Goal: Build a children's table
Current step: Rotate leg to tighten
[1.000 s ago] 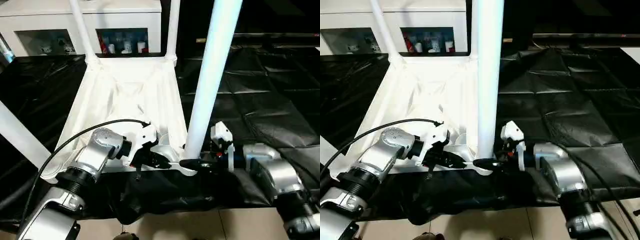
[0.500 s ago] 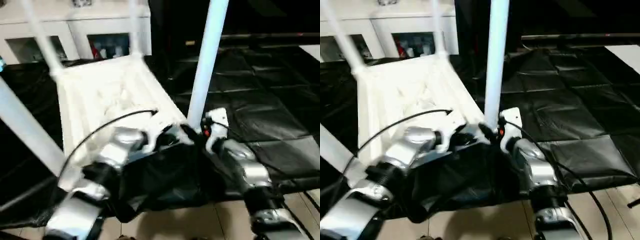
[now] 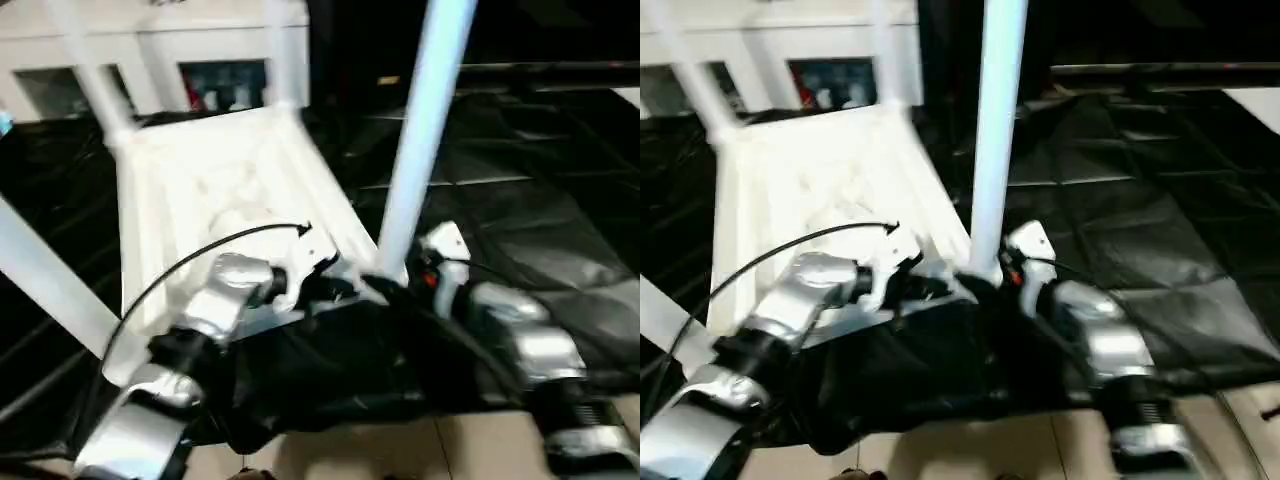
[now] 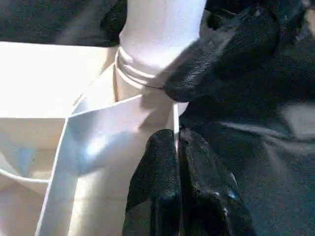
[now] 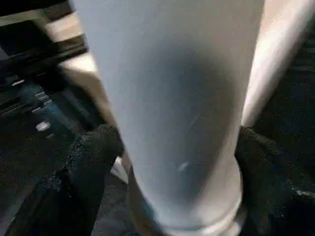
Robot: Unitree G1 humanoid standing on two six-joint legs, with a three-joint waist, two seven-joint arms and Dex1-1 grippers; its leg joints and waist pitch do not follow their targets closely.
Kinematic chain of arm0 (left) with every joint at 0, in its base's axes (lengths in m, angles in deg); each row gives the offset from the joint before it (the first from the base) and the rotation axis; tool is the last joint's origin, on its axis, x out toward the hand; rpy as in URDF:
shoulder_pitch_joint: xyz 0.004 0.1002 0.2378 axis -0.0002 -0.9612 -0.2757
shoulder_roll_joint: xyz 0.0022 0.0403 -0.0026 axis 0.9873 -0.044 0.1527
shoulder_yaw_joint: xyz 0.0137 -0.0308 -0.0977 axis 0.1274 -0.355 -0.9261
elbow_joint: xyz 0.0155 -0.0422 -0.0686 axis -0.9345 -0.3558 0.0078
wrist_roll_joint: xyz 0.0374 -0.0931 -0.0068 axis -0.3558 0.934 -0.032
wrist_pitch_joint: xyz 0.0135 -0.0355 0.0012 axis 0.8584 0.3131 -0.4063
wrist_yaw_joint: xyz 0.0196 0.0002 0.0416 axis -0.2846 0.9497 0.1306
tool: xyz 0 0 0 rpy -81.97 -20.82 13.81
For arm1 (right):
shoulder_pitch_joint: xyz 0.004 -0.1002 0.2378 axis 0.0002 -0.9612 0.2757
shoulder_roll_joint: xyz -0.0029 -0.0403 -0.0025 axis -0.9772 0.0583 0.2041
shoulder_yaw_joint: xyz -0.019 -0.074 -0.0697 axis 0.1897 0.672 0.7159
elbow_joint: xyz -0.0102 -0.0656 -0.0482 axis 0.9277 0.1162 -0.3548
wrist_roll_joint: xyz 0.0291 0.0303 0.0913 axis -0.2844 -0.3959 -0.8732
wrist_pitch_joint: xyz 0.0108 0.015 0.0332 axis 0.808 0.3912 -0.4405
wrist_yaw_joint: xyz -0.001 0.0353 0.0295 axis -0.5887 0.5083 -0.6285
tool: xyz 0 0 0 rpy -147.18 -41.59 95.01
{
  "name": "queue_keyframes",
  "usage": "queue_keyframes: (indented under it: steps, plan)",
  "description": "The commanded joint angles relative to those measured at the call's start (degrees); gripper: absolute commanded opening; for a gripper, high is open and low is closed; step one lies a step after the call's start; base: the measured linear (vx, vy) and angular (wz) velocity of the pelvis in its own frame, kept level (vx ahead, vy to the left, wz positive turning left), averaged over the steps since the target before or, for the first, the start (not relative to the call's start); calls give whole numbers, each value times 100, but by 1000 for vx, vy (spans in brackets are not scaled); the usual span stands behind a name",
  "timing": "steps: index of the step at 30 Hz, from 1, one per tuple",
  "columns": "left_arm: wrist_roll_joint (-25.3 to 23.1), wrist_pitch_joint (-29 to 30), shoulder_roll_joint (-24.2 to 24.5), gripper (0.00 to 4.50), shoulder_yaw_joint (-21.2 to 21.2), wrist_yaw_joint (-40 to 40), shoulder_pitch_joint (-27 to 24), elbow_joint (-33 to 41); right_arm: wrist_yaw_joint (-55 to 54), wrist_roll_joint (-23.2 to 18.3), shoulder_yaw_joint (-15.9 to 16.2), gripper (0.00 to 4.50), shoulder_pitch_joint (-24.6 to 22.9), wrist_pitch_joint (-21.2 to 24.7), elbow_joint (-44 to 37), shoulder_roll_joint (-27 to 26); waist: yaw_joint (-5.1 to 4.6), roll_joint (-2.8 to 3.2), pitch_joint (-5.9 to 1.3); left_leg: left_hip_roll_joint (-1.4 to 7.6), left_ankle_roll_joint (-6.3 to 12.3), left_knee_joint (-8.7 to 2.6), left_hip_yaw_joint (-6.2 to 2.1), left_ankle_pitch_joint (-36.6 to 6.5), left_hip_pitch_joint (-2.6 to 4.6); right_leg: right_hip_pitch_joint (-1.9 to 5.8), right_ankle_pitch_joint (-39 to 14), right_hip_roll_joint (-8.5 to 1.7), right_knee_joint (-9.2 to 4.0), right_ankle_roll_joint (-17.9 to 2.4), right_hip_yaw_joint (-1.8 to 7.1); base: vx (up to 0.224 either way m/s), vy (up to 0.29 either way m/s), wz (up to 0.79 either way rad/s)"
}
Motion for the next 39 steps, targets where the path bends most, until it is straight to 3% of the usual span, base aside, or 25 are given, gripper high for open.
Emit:
queue_keyframes:
  steps: [1, 8, 13, 18, 21, 23, 24, 26, 27, 29, 36, 39]
  plan:
    - [215, -69, -7, 0, 199, -549, -93, 266, 556, -121, 228, 381, -65, 93, -255, 113, 11, -90, -391, 271, 816, -298, -55, -753, 101, 263, -239, -164, -236, -1650, 122, 0, 0, 0]
    - [323, 66, 452, 0, 364, -1324, -295, 589, 1278, -189, 314, 381, -75, 91, -380, 586, 91, -75, -359, 309, 532, -356, -66, -1202, 142, 228, -966, -168, -284, -1542, 137, 0, 0, 0]
    - [324, 43, 546, 0, 355, -1399, -308, 602, 1382, -259, 321, 341, -78, 204, -439, 595, 114, -73, -378, 295, 479, -345, -64, -1120, 139, 237, -866, -175, -271, -1523, 144, 0, 0, 0]
    - [314, 41, 550, 0, 351, -1311, -317, 623, 1367, -285, 334, 299, -146, 267, -517, 506, 123, -62, -401, 284, 561, -312, -62, -895, 127, 251, -541, -168, -234, -1591, 134, 0, 0, 0]
    - [236, 27, 409, 0, 297, -917, -233, 474, 996, -238, 281, 268, -235, 299, -526, 325, 118, -75, -392, 280, 513, -322, -66, -971, 125, 248, -680, -175, -255, -1570, 133, 0, 0, 0]
    - [172, 46, 197, 0, 171, -364, -113, 263, 141, 1, 200, 263, -242, 252, -270, 20, 94, -81, -376, 279, 424, -344, -72, -1139, 116, 245, -977, -177, -280, -1502, 138, 0, 0, 0]
    - [147, 54, 79, 0, 109, -88, -60, 170, -321, 79, 117, 260, -230, 241, -102, -169, 56, -75, -349, 273, 296, -373, -81, -1365, 125, 215, -1331, -185, -329, -1416, 144, 0, 0, 0]
    - [117, 61, -56, 0, 40, 227, -1, 67, -841, 157, 11, 258, -216, 240, 87, -391, -22, -94, -336, 249, 33, -416, -120, -1725, 119, 242, -1933, -204, -374, -1222, 133, 0, 0, 0]
    - [78, 77, -205, 0, 10, 511, 54, -36, -1248, 16, -191, 254, -222, 354, 197, -693, -71, -87, -338, 242, -31, -428, -131, -1885, 131, 221, -2183, -207, -406, -1112, 138, 0, 0, 0]
    - [56, 109, -376, 0, -42, 841, 101, -154, -1581, 15, -238, 252, -256, 336, 232, -943, -95, -57, -353, 249, -75, -426, -142, -2010, 170, 197, -2232, -192, -424, -1039, 145, 0, 0, 0]
    - [45, 196, -841, 0, -189, 1607, 216, -416, -2406, 317, -145, 251, -190, -34, 471, -1561, -153, -58, -364, 227, 11, -422, -125, -1994, 147, 194, -2116, -179, -456, -1010, 146, 0, 0, 0]
    - [85, 206, -848, 0, -112, 1396, 187, -344, -1775, 79, -54, 320, -247, 63, 230, -1580, -140, -57, -387, 229, 122, -417, -126, -1918, 141, 214, -2019, -176, -447, -1009, 148, 0, 0, 0]
